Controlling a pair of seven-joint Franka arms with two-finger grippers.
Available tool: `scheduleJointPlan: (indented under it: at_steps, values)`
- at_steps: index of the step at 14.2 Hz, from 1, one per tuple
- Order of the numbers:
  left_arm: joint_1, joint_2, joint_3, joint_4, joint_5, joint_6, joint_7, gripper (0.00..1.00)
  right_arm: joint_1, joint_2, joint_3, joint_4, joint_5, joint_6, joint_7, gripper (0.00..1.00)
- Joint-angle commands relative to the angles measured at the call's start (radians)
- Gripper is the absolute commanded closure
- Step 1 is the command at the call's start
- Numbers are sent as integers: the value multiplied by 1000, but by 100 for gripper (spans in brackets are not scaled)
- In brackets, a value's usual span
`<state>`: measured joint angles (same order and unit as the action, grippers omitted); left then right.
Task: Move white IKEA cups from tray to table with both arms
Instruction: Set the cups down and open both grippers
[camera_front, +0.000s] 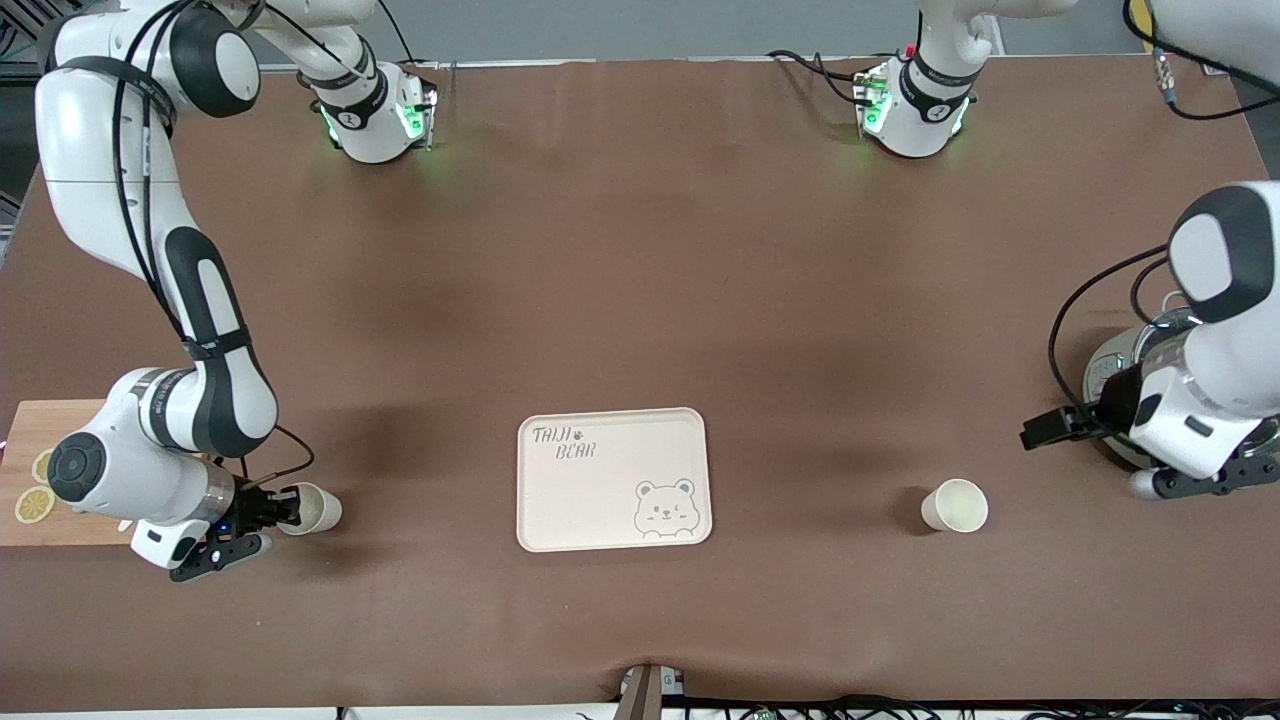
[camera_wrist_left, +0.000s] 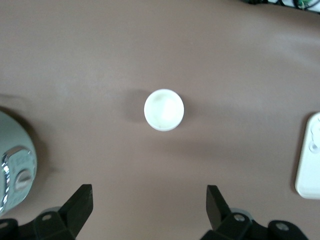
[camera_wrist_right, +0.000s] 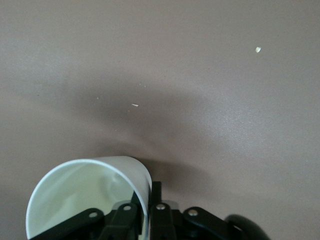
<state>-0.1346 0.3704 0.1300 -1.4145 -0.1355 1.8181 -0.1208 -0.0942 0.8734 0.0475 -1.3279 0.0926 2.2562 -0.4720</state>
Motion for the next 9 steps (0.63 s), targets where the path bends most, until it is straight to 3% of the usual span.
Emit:
scheduleJointPlan:
  at_steps: [1, 4, 9]
  values:
    - [7, -88, -3, -27, 36, -74, 35, 0, -24, 6, 17, 6, 9, 8, -8, 0]
    - [6, -152, -4, -29, 51, -140, 35, 0, -27, -23, 20, 22, 9, -76, -4, 0]
    - [3, -244, -9, -27, 56, -244, 36, 0, -22, -28, 18, 212, 4, -378, 7, 0]
